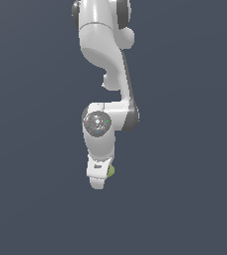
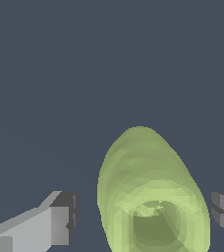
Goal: Pick up the object and move it to a goal position.
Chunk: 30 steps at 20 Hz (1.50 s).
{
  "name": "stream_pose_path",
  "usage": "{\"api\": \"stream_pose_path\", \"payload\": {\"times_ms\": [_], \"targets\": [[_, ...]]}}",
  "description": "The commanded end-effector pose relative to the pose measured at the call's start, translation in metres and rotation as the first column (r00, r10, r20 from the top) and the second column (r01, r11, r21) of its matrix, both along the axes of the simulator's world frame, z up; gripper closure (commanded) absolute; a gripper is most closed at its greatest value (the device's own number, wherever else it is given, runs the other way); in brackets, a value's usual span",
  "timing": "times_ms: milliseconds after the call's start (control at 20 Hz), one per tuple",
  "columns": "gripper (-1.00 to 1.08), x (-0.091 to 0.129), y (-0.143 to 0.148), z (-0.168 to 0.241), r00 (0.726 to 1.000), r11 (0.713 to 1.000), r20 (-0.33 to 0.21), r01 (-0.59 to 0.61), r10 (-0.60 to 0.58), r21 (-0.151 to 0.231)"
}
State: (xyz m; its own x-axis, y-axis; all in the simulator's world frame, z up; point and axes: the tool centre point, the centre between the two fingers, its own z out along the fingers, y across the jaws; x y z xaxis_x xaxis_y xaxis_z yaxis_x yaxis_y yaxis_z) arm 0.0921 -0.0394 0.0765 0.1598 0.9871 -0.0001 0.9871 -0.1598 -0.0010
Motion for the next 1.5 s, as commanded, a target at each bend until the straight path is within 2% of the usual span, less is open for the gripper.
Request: {"api": "stream_pose_path", "payload": {"times_ms": [0, 300, 350, 1000, 1450], "targets": [[-0.92, 0.0, 0.0, -0.009, 1.0, 1.0, 0.001, -0.001, 0.001, 0.0], [-0.92, 0.002, 0.0, -0.01, 1.0, 1.0, 0.001, 0.0, 0.0, 0.0], [1.08, 0.002, 0.0, -0.01, 1.0, 1.0, 0.001, 0.0, 0.0, 0.0], [1.08, 0.0, -0.001, -0.01, 1.0, 1.0, 0.001, 0.0, 0.0, 0.0], [1.08, -0.016, -0.012, 0.003, 1.0, 1.0, 0.001, 0.0, 0.0, -0.001]]}}
